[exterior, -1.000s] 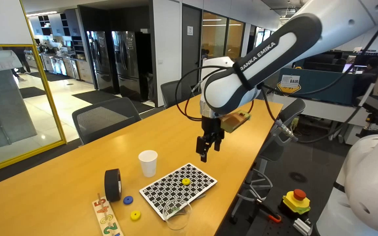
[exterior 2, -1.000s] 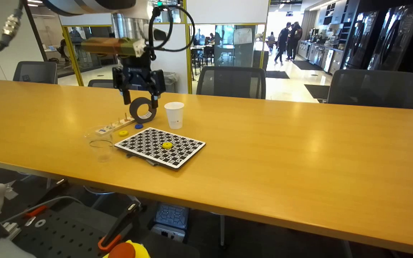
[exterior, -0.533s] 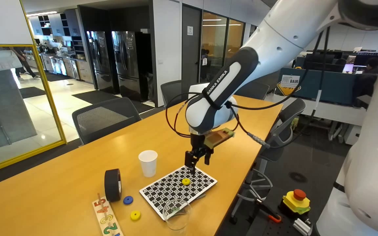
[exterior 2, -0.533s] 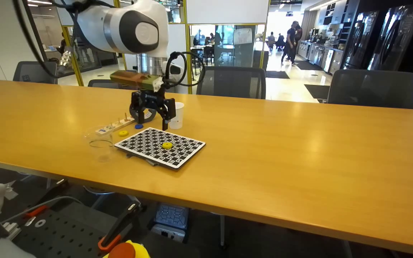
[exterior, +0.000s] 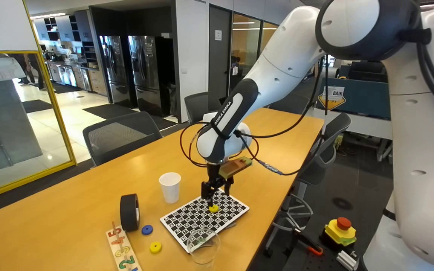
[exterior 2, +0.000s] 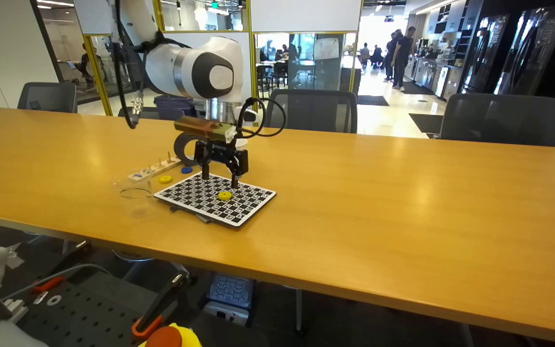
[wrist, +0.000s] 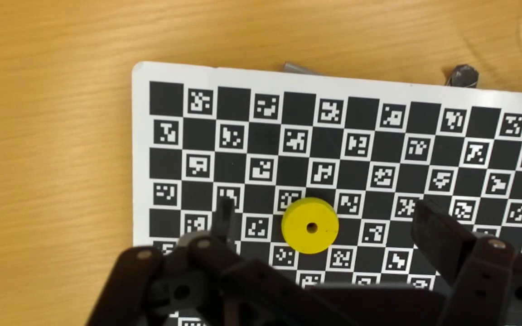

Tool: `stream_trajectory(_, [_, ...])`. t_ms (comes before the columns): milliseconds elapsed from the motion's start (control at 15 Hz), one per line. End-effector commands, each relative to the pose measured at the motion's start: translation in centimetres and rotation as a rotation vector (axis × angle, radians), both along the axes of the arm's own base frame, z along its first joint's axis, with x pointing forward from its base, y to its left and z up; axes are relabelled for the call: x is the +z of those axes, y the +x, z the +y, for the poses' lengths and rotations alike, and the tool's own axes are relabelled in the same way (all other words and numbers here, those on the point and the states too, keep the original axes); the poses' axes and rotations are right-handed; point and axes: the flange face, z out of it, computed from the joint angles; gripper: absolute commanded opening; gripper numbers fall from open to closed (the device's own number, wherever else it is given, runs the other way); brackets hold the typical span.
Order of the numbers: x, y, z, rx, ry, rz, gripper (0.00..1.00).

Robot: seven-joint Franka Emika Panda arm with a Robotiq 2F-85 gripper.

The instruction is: Put the round yellow block in the white cup then put the round blue block in the clear cup then put the last round yellow block in the white cup

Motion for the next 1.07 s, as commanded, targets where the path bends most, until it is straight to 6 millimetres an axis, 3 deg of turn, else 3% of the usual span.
stream_trajectory(0, [-2.1, 2.7, -0.3, -0.036, 0.016, -0.011, 1.00])
stream_trajectory(467, [-4.2, 2.9, -0.3, -0.055, 0.002, -0.041, 1.00])
stream_trajectory(1000, [-3.8, 2.1, 0.7, -0.055, -0.017, -0.052, 1.00])
